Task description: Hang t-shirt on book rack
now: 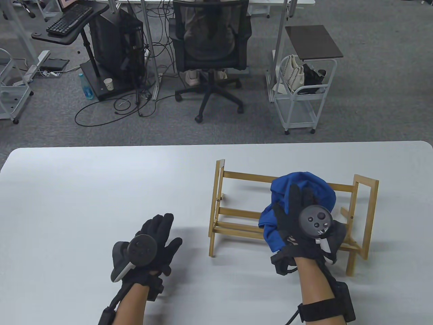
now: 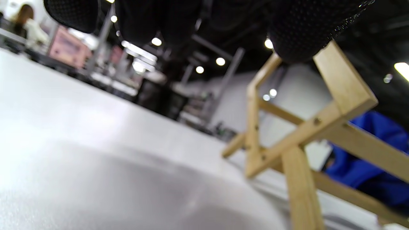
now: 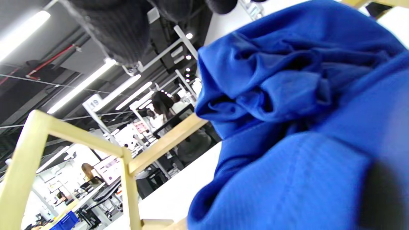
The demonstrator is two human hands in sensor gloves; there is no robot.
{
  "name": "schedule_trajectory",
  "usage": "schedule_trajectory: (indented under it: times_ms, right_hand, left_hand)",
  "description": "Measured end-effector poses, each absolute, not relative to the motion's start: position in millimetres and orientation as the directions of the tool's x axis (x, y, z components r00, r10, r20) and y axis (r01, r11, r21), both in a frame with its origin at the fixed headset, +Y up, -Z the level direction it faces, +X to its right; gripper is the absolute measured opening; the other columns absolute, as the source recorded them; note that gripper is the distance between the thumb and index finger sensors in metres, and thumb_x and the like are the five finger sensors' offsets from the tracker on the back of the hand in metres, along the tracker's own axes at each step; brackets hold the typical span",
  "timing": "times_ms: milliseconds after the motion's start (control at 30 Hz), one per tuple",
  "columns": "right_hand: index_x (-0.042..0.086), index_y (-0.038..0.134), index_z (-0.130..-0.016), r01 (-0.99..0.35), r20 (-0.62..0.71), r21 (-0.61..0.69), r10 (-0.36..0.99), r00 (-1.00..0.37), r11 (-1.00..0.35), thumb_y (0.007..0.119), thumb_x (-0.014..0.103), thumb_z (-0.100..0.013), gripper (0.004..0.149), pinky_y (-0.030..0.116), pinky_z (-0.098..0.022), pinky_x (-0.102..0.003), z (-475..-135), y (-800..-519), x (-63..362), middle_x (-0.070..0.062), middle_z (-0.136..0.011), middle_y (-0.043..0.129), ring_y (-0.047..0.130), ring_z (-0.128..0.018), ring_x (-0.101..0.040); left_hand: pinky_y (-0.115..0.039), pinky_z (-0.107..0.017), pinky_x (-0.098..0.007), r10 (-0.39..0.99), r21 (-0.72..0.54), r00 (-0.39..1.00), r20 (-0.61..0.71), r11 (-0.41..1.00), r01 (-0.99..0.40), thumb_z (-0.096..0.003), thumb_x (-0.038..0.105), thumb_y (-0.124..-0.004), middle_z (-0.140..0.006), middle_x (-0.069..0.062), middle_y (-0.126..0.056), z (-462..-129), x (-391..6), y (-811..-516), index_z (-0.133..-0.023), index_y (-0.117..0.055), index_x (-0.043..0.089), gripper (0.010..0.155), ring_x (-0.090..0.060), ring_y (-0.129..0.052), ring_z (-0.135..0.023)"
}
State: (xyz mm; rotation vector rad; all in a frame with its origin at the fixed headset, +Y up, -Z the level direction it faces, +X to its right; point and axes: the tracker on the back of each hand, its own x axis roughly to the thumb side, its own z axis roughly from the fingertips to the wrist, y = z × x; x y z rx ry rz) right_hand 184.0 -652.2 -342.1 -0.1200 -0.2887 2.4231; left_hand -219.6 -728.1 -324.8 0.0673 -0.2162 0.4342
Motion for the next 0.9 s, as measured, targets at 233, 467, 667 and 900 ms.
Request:
schedule_trajectory:
  times_ms: [233,467,667,900]
  right_hand:
    - [0.019,0.048,-0.114,-0.577,0.084,-0.25,0.577,-0.813,-0.777,0.079,0.044,-0.059,0.068,0.034,-0.072,-0.072,-327.3,-664.7,169.9,-0.022,-0.116,0.036,0.029,-0.108,-0.05]
    - [0.021,0.045,-0.114,-0.533,0.152,-0.244,0.511,-0.846,-0.81,0.08,0.044,-0.058,0.07,0.031,-0.073,-0.071,-320.7,-679.1,162.9,-0.021,-0.116,0.037,0.027,-0.108,-0.048]
    - [0.024,0.044,-0.115,-0.502,0.201,-0.228,0.464,-0.863,-0.835,0.08,0.047,-0.057,0.072,0.026,-0.074,-0.07,-317.2,-689.2,159.7,-0.019,-0.118,0.035,0.023,-0.11,-0.046]
    - [0.025,0.042,-0.115,-0.445,0.255,-0.216,0.39,-0.885,-0.869,0.079,0.051,-0.056,0.074,0.024,-0.073,-0.07,-313.3,-703.9,150.7,-0.018,-0.119,0.033,0.021,-0.11,-0.045]
  left_hand:
    - [-0.052,-0.074,-0.069,0.367,0.016,0.899,0.238,0.924,-0.382,-0.0582,0.063,-0.07,-0.122,-0.013,-0.047,-323.2,-220.7,-720.4,-0.117,-0.037,0.036,0.073,-0.045,-0.052,-0.114]
    - [-0.051,-0.074,-0.069,0.35,0.02,0.905,0.243,0.931,-0.365,-0.0583,0.064,-0.07,-0.123,-0.013,-0.047,-324.9,-226.0,-713.0,-0.117,-0.037,0.036,0.073,-0.045,-0.05,-0.114]
    - [-0.048,-0.075,-0.07,0.364,0.016,0.896,0.252,0.925,-0.38,-0.0585,0.064,-0.069,-0.124,-0.013,-0.046,-325.8,-225.9,-713.1,-0.118,-0.036,0.036,0.074,-0.045,-0.047,-0.115]
    - [-0.045,-0.075,-0.07,0.336,0.018,0.9,0.277,0.935,-0.354,-0.0579,0.066,-0.068,-0.124,-0.013,-0.044,-324.0,-220.2,-718.9,-0.118,-0.035,0.035,0.075,-0.046,-0.043,-0.116]
